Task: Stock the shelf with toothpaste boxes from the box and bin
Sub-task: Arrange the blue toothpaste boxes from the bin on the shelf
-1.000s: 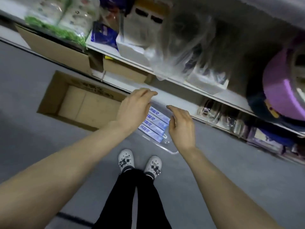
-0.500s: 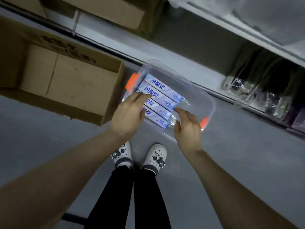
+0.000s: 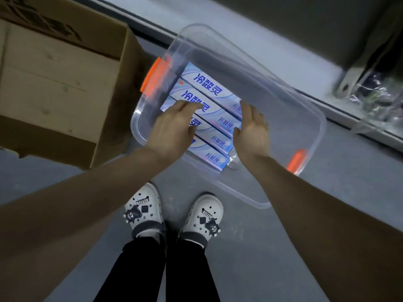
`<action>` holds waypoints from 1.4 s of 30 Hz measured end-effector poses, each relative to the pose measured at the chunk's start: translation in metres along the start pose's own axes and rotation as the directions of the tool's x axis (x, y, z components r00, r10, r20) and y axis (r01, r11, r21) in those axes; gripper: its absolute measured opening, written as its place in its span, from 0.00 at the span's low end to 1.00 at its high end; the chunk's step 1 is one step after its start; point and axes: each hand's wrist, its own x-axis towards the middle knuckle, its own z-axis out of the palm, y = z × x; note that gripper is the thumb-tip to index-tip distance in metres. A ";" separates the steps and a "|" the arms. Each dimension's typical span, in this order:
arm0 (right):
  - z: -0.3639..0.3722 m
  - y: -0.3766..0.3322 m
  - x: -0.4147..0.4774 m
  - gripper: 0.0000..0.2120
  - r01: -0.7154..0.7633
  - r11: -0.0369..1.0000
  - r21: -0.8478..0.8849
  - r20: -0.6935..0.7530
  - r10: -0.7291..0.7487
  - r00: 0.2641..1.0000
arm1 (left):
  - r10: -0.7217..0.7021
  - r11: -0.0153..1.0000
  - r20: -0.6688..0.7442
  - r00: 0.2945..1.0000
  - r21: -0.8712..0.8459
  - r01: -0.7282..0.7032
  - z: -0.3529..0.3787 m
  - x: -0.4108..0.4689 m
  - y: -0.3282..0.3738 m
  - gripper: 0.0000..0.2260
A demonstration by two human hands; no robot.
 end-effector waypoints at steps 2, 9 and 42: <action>0.015 0.010 0.014 0.32 -0.012 0.999 -0.047 0.018 0.013 1.000 | -0.008 1.000 -0.003 1.000 -0.002 0.008 0.012 0.008 -0.009 0.22; 0.047 0.029 0.033 0.29 -0.049 0.983 -0.175 0.040 0.057 0.998 | -0.037 0.999 0.007 0.999 -0.002 0.037 0.033 0.018 -0.030 0.22; -0.021 -0.011 -0.020 0.22 -0.163 0.927 0.337 0.262 0.074 0.962 | -0.533 0.542 0.176 0.828 -0.680 0.493 0.002 0.012 0.019 0.37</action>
